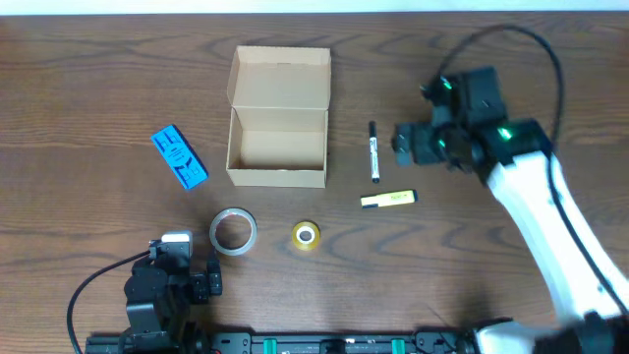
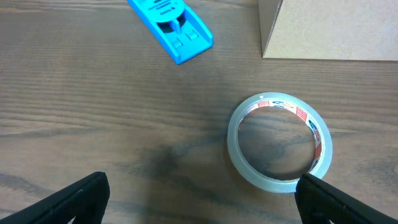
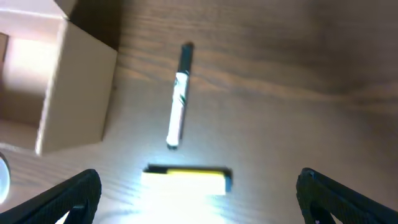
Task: Pack container
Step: 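Reach the right gripper to the white marker and grasp it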
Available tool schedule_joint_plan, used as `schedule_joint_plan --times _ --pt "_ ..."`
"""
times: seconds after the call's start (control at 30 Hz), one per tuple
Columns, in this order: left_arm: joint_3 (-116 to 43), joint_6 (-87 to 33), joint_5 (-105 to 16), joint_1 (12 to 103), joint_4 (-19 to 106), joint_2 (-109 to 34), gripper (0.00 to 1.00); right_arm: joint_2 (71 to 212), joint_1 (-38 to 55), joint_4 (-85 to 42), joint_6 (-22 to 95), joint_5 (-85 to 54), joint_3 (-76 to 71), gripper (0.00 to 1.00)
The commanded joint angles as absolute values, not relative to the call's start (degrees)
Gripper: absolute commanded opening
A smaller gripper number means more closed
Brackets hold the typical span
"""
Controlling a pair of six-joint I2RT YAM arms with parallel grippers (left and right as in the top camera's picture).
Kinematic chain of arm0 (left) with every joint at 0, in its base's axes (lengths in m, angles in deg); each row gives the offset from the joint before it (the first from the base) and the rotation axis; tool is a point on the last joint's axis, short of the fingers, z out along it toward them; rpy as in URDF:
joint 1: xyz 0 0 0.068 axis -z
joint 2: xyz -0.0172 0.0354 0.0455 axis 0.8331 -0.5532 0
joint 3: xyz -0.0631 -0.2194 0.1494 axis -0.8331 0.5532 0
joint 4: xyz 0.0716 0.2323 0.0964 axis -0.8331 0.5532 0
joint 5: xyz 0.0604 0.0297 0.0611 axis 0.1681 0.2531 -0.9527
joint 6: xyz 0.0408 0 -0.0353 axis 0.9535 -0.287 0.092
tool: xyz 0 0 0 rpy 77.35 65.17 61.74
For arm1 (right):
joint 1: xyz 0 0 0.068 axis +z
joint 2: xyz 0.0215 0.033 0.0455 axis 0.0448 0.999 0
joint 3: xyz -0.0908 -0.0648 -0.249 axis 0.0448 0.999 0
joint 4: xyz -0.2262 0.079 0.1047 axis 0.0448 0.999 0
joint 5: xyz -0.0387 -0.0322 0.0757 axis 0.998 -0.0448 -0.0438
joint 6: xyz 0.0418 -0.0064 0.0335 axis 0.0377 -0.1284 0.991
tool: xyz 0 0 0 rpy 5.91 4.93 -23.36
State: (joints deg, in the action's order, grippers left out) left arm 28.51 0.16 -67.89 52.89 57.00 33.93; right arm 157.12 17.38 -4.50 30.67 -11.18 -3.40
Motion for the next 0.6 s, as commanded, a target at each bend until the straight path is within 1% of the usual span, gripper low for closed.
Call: schedule_joint_plan --times 0.0,0.2,0.5,0.53,0.57 --pt "28.9 0.3 -68.5 53.1 60.0 34.3 0.96 162.8 20.3 -3.4 34.6 -7.2 -8.7 0.99" --pt "28.9 0.3 -68.5 53.1 60.0 34.3 0.95 171.5 23.3 -4.1 38.3 -4.0 -11.6 0.99" --pt "28.9 0.3 -68.5 53.1 60.0 34.3 0.95 178.1 23.9 -6.9 38.1 -4.2 -11.6 0.99" --pt "28.9 0.3 -68.5 53.1 60.0 34.3 0.96 178.5 23.9 -7.4 38.2 -4.3 -11.6 0.93" --pt "28.9 0.3 -68.5 53.1 60.0 34.3 0.95 178.8 23.9 -7.7 38.9 -4.3 -11.5 0.90"
